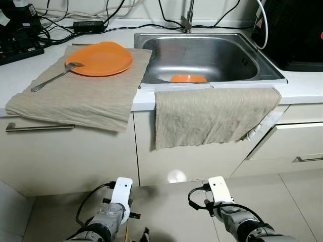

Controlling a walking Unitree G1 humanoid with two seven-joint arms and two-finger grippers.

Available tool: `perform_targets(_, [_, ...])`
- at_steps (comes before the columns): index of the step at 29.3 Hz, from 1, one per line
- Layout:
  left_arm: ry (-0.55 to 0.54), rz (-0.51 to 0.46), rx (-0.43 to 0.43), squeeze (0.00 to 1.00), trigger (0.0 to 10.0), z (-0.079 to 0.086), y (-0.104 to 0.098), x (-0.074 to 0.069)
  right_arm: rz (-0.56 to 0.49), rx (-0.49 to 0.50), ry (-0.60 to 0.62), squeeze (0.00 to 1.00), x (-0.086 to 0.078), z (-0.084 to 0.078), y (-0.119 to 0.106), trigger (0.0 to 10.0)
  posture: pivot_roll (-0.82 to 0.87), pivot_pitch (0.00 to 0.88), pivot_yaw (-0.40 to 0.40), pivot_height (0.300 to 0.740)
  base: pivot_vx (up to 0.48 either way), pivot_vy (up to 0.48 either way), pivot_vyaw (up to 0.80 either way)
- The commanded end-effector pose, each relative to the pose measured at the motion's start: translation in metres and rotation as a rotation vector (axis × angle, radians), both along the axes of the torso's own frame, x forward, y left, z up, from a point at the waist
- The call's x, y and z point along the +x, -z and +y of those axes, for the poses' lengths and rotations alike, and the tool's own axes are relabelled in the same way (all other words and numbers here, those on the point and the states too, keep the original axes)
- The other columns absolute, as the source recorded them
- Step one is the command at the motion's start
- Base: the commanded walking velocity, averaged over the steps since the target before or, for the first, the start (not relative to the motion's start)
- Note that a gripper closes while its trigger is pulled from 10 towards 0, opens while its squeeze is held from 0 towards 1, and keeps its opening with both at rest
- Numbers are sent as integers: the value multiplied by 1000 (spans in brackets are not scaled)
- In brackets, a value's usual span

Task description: Kitchen organization

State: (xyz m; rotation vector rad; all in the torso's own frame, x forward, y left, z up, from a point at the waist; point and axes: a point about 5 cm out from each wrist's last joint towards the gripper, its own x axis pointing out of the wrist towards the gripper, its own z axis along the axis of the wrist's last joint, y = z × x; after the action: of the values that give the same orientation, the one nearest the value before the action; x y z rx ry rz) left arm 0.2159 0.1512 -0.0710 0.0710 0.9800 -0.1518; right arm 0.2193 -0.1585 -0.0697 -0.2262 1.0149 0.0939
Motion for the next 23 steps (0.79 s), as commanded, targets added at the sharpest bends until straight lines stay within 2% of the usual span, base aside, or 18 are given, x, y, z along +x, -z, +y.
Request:
perform_targets(1, [8,22,8,0,10000,0,3,-4,-14,-2,-7,0,4,0,-3,10000,81,0,-40,740,0,0,0])
perform_targets(23, [23,21,16,0,10000,-2,1,-1,-13,-15,-11,0,7,-3,-4,10000,77,0,-34,740,0,0,0])
